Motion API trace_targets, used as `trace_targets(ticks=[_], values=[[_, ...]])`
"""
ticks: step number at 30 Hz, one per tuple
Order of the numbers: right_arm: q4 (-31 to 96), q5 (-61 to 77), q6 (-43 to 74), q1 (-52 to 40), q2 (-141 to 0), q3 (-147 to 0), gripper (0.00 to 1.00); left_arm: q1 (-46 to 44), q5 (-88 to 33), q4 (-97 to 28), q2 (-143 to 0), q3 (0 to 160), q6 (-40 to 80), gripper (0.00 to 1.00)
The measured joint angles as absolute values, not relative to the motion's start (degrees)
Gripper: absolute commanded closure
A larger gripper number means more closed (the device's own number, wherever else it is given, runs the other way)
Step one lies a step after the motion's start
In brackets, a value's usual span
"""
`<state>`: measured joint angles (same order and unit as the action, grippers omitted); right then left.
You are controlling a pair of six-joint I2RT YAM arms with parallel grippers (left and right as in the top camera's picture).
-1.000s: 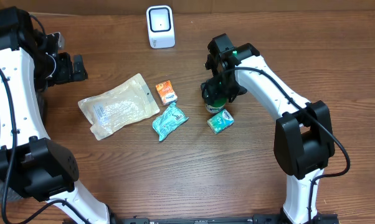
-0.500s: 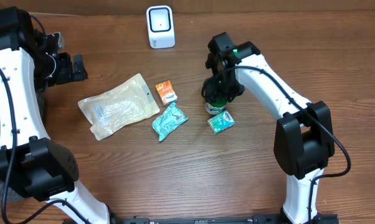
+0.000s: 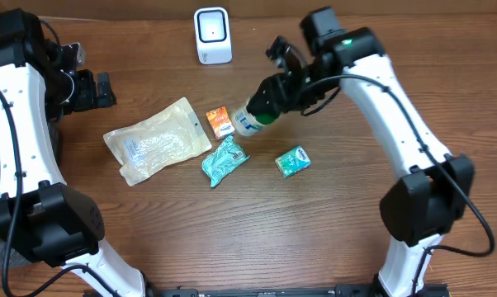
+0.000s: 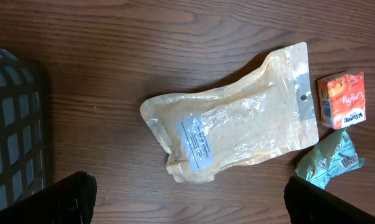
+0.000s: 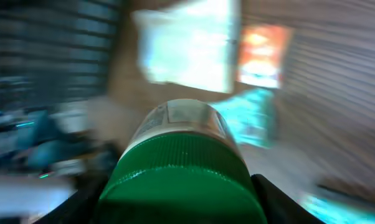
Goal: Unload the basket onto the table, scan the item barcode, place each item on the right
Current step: 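Lift the jar and carry it toward the white scanner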
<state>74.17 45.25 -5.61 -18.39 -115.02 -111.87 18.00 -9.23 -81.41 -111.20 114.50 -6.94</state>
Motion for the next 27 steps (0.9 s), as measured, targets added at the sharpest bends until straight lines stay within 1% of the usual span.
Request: trace_targets(ticks=[4, 7, 10, 14, 16, 19, 24, 26, 27], values=[[74.1, 63.2, -11.2, -14.0, -114.0, -112.2, 0.58, 18.0, -9.2, -81.4, -111.2, 114.5, -6.9, 0.00], [74.1, 71.9, -13.2, -11.5, -114.0, -112.2, 0.58, 18.0, -9.2, -81.4, -111.2, 114.5, -6.9, 0.00], [74.1, 77.4, -13.8, -9.7, -114.0, -112.2, 0.58, 18.0, -9.2, -81.4, -111.2, 114.5, -6.9, 0.01], [74.1, 79.0, -14.1, -9.4, -114.0, -112.2, 0.58, 18.0, -9.2, -81.4, -111.2, 114.5, -6.9, 0.00], [74.1, 77.6, -14.1, -9.6, -114.0, -112.2, 0.58, 18.0, -9.2, -81.4, -111.2, 114.5, -6.9, 0.00], [73.4, 72.8, -13.0, -10.2, -114.0, -112.2, 0.62, 18.0, -9.2, -81.4, -111.2, 114.5, -6.9, 0.00], [69.9, 53.3, -6.5, -14.4, -114.0, -112.2, 0.65, 18.0, -9.2, -81.4, -111.2, 114.5, -6.9, 0.00], [66.3, 44.7, -3.9, -17.1, -114.0, -112.2, 0.64, 18.0, -9.2, -81.4, -111.2, 114.5, -6.9, 0.01], [63.2, 37.7, -1.9, -19.2, -114.0, -112.2, 0.65, 18.0, -9.2, -81.4, -111.2, 114.5, -6.9, 0.00]])
